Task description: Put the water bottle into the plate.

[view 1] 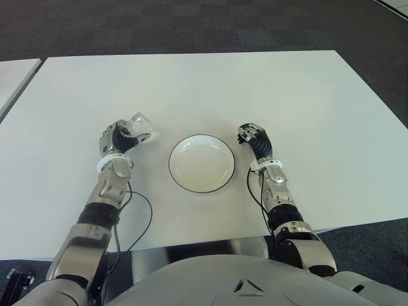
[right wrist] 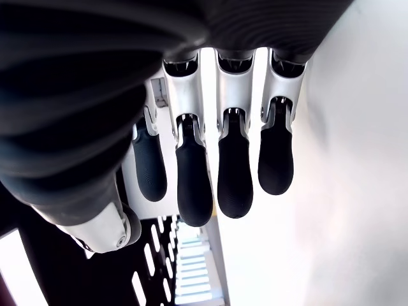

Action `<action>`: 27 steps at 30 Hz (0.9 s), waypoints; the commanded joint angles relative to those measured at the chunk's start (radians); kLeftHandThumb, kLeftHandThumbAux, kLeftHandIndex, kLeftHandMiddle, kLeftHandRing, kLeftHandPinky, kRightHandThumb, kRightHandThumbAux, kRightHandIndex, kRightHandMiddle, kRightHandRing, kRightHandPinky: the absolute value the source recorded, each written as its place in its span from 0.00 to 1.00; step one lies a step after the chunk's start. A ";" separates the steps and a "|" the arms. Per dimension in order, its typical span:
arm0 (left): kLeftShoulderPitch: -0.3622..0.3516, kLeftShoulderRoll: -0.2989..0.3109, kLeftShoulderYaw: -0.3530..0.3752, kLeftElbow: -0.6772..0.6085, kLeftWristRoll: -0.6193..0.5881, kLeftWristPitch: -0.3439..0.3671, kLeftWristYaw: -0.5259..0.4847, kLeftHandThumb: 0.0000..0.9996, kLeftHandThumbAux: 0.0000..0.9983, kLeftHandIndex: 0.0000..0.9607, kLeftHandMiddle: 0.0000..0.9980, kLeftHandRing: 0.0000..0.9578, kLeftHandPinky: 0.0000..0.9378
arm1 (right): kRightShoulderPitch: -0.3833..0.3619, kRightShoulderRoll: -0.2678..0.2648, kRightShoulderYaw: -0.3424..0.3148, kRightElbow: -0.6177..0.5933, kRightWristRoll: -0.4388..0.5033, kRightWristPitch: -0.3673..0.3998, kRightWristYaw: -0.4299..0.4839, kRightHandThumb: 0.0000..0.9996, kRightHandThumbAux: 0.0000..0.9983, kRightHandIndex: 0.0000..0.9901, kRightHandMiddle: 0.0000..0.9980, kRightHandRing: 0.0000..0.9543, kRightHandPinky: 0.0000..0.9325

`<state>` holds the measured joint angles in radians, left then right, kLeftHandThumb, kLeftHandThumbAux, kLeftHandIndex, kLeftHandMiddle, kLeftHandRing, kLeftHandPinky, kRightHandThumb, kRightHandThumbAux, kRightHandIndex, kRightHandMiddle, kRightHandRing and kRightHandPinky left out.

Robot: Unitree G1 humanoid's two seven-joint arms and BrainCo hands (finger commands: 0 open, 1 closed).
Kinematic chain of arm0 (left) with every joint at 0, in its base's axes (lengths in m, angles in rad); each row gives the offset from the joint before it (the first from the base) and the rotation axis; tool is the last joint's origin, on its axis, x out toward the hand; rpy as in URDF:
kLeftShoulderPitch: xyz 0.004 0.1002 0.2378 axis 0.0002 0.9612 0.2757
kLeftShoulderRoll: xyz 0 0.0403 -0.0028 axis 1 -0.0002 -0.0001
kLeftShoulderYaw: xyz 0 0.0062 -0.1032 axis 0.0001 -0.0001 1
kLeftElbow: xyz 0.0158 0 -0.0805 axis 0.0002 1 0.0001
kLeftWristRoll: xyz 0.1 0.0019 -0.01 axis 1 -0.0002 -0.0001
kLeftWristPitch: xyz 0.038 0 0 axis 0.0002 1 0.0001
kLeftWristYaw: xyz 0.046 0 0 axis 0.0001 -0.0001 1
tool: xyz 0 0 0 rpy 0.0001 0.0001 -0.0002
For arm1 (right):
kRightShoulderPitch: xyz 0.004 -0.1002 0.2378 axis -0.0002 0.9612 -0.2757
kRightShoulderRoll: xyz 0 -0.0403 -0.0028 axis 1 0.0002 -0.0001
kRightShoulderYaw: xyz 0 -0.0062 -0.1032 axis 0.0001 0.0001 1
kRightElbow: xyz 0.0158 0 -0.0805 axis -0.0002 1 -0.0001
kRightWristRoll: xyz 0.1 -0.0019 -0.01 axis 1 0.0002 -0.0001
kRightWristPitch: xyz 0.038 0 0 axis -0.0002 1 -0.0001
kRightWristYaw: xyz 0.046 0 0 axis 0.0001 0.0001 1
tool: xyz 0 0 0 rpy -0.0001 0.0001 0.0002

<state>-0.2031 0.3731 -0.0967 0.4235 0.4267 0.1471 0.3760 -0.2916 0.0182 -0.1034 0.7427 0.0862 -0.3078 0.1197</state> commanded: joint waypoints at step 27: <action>-0.024 -0.035 -0.223 -0.409 0.174 -0.135 -0.223 0.85 0.67 0.41 0.53 0.89 0.87 | 0.055 -0.002 -0.003 0.084 0.003 0.081 0.000 0.70 0.73 0.44 0.63 0.63 0.62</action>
<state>-0.2479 0.3495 -0.2816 0.0191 0.5806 0.0517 0.1752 -0.2992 0.0166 -0.1083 0.7547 0.0980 -0.3075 0.1362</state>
